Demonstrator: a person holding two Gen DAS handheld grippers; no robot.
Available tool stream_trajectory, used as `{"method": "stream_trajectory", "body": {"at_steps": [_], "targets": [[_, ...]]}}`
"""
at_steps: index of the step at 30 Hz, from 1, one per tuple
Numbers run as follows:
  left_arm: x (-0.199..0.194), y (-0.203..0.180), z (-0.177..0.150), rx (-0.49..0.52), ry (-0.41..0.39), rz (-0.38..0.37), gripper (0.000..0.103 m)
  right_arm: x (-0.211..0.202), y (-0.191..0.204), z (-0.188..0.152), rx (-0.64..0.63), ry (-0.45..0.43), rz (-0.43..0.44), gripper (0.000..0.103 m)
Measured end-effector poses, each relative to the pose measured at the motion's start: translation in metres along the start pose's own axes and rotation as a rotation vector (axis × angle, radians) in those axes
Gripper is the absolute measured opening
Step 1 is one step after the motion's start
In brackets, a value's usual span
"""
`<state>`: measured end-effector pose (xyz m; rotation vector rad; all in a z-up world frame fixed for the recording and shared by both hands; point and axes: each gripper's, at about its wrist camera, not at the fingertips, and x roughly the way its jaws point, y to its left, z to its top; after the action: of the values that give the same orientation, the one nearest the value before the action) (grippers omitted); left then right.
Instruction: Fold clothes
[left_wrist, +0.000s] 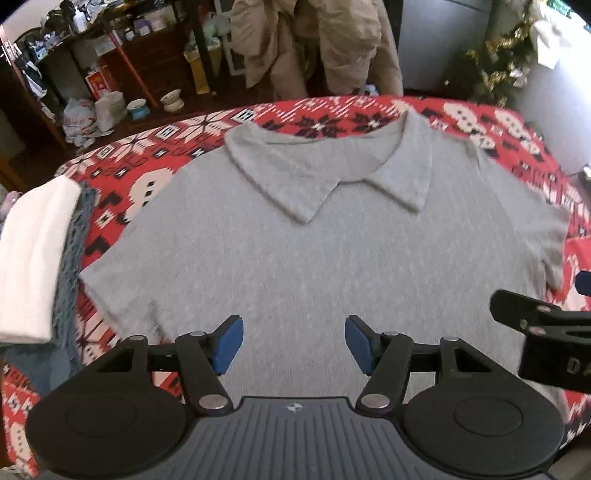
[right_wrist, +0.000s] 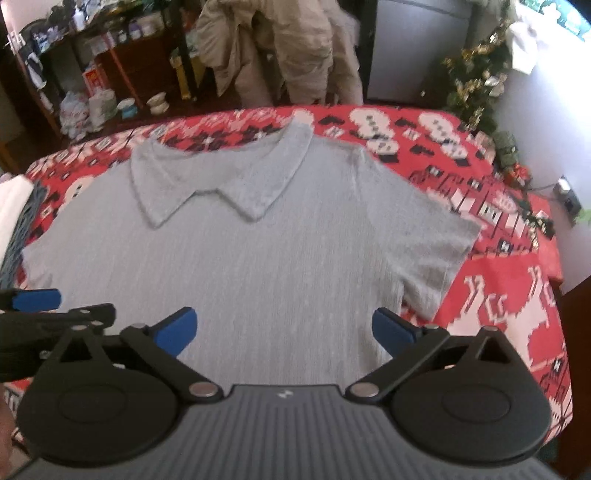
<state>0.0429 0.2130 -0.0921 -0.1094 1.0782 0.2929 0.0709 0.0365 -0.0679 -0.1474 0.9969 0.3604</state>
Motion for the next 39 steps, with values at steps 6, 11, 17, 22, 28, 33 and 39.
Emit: {"method": "stream_trajectory", "body": {"at_steps": [6, 11, 17, 22, 28, 33, 39], "targets": [[0.001, 0.003, 0.001, -0.066, -0.079, -0.125, 0.061, 0.016, -0.003, 0.008, -0.016, -0.011, 0.043, 0.102], [0.000, 0.002, -0.004, -0.064, -0.139, -0.160, 0.063, 0.013, -0.004, 0.004, -0.033, -0.041, 0.071, 0.102], [0.003, 0.009, -0.015, -0.042, -0.095, -0.232, 0.067, 0.005, -0.004, -0.005, -0.086, -0.072, 0.106, 0.102], [-0.004, 0.009, -0.037, 0.128, -0.070, -0.236, 0.062, -0.002, -0.001, -0.025, -0.250, -0.007, 0.132, 0.102], [-0.024, -0.005, -0.088, 0.548, -0.086, -0.251, 0.054, -0.018, 0.006, -0.070, -0.593, 0.075, 0.155, 0.089], [-0.032, -0.007, -0.130, 0.825, -0.091, -0.220, 0.041, -0.026, 0.010, -0.108, -0.786, 0.131, 0.112, 0.070], [-0.032, 0.001, -0.159, 0.982, -0.101, -0.149, 0.033, -0.028, 0.009, -0.133, -0.839, 0.182, 0.059, 0.062]]}}
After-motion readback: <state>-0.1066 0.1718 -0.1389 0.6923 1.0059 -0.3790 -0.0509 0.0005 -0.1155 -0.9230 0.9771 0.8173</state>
